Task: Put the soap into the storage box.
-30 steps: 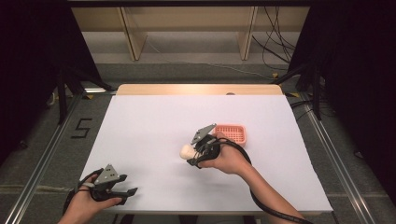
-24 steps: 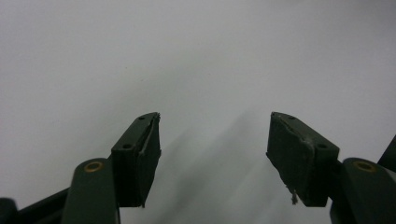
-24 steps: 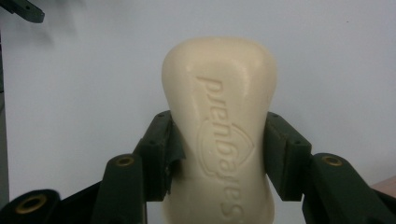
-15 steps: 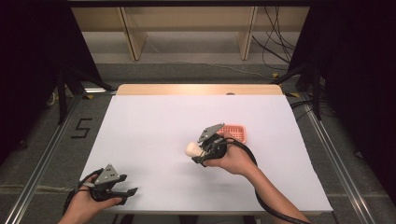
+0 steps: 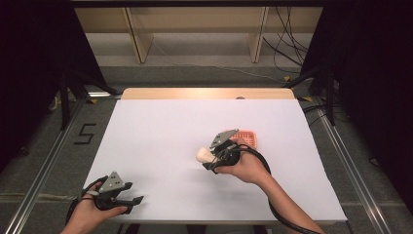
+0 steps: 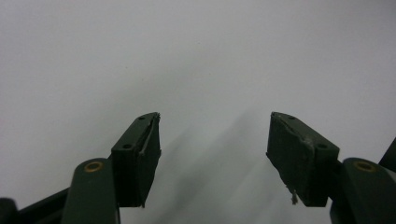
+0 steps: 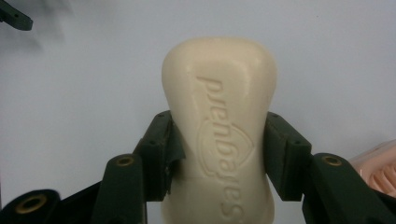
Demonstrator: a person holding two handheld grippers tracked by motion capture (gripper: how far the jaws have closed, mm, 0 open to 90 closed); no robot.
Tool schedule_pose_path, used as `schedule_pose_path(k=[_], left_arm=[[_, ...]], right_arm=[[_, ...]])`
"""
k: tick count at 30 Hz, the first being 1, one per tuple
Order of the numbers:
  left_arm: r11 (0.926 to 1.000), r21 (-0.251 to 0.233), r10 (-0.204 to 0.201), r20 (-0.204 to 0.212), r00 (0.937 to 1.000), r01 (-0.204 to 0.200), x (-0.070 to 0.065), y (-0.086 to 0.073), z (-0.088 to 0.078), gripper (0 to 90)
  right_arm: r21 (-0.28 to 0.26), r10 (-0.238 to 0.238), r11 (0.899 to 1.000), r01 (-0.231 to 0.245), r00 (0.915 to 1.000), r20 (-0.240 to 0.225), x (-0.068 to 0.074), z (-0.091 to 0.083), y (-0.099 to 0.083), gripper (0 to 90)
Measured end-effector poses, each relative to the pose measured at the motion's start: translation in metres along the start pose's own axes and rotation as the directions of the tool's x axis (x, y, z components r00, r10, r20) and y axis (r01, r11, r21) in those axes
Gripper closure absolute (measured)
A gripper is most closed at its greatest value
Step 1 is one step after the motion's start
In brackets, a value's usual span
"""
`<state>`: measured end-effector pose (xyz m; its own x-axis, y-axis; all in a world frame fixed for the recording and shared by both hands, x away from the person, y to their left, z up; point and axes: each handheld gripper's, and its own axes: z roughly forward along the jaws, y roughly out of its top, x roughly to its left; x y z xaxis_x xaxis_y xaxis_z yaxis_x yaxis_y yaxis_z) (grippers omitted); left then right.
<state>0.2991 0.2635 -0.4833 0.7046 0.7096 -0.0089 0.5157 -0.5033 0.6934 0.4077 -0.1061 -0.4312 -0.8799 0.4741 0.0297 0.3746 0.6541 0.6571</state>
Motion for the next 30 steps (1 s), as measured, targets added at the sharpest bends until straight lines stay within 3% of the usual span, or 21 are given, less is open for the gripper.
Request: schedule_pose_path(k=[2,3,4,5,6,7,11,12,18,19,24,25,27,28,30], left_arm=[[0.9999,0.005,0.017,0.001,0.9999,-0.017,0.001,0.000,-0.001,34.3],[0.9989,-0.001,0.046,-0.001,0.9989,-0.046,0.003,0.000,-0.001,34.3],[0.9992,-0.012,0.039,-0.005,0.9992,-0.039,0.003,0.000,0.000,34.3],[0.9999,-0.013,0.004,-0.008,1.0000,-0.004,0.001,0.000,0.000,34.3],[0.9999,-0.015,0.003,-0.006,1.0000,-0.003,0.001,0.000,0.000,34.3],[0.9988,-0.014,0.046,-0.011,0.9989,-0.046,0.004,0.001,0.000,34.3],[0.9995,-0.011,0.029,-0.004,0.9996,-0.029,0.003,0.000,0.000,34.4],[0.9989,-0.016,0.044,-0.013,0.9989,-0.045,0.004,0.001,0.000,34.3],[0.9989,-0.027,0.039,-0.022,0.9990,-0.040,0.003,0.001,0.002,34.4],[0.9998,-0.018,-0.002,-0.014,0.9999,0.002,0.001,0.000,0.002,34.5],[0.9999,-0.017,-0.005,-0.016,0.9999,0.005,0.002,0.000,0.002,34.5],[0.9993,-0.021,0.032,-0.017,0.9994,-0.032,0.004,0.001,0.001,34.5],[0.9986,-0.021,0.047,-0.020,0.9987,-0.048,0.006,0.001,0.001,34.5],[0.9997,-0.023,0.002,-0.014,0.9999,-0.003,0.003,0.000,0.001,34.5],[0.9998,-0.020,-0.009,-0.013,0.9999,0.008,0.002,0.000,0.001,34.5]], right_arm=[[-0.016,-0.009,1.000,0.009,0.9999,0.004,-0.001,0.000,0.000,50.3],[0.000,0.003,1.000,-0.003,1.0000,-0.004,-0.001,-0.001,-0.001,50.3],[-0.009,-0.010,1.000,0.010,0.9999,-0.002,-0.002,-0.002,-0.001,50.3],[-0.016,0.003,1.000,-0.003,1.0000,0.006,-0.001,-0.001,-0.002,50.3],[-0.009,0.000,1.000,0.000,1.0000,0.000,-0.002,-0.002,-0.003,50.3],[-0.007,-0.001,1.000,0.001,1.0000,0.001,-0.003,-0.002,-0.003,50.3],[-0.006,0.024,1.000,-0.024,0.9996,0.015,-0.004,-0.005,-0.007,50.3],[-0.003,0.014,1.000,-0.013,0.9998,0.013,-0.005,-0.006,-0.008,50.3],[-0.013,0.026,1.000,-0.026,0.9995,0.018,-0.007,-0.009,-0.013,50.3],[-0.016,0.040,0.999,-0.040,0.9989,0.025,-0.007,-0.010,-0.013,50.3],[-0.017,0.037,0.999,-0.036,0.9985,0.040,-0.010,-0.014,-0.015,50.3],[-0.015,0.040,0.999,-0.039,0.9986,0.034,-0.010,-0.015,-0.015,50.3],[-0.012,0.063,0.998,-0.063,0.9971,0.041,-0.011,-0.017,-0.017,50.3],[-0.021,0.042,0.999,-0.041,0.9985,0.036,-0.013,-0.017,-0.017,50.3],[-0.036,0.044,0.998,-0.042,0.9977,0.052,-0.013,-0.017,-0.020,50.3]])
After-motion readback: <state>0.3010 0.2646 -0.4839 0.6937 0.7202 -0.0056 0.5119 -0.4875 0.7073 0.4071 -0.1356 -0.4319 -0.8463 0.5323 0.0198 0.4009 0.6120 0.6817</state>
